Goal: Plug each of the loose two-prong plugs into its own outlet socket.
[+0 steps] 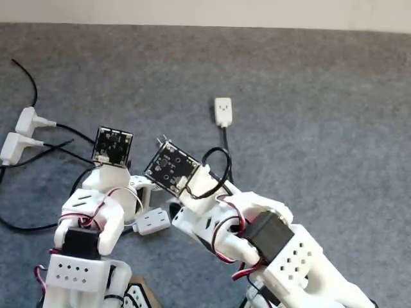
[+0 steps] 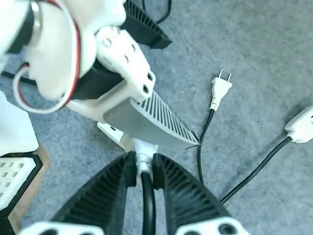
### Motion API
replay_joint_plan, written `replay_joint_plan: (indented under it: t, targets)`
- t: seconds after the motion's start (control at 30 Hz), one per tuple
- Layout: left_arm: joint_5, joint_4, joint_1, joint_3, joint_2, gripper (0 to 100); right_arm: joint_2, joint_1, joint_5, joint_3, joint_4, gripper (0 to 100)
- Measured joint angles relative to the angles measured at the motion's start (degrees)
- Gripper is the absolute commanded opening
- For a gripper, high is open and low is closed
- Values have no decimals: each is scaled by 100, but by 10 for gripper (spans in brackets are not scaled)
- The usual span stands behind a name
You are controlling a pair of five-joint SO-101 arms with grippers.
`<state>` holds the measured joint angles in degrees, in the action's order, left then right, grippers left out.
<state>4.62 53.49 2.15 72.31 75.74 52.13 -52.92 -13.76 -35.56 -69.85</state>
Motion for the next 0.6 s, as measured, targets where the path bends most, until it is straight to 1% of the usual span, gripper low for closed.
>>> replay_joint_plan:
  t: [0.27, 0.33, 0.47, 0.6]
  targets:
    - [0, 26, -9, 105, -53, 436, 9, 70, 0, 18, -88, 5]
    - [26, 35, -132, 62, -79, 436, 9, 123, -79, 18, -105, 5]
    - [53, 149, -932, -519, -114, 436, 18, 123, -343, -290, -105, 5]
    - [62, 519, -1626, -1424, -949, 436, 18, 149, -396, -369, -105, 5]
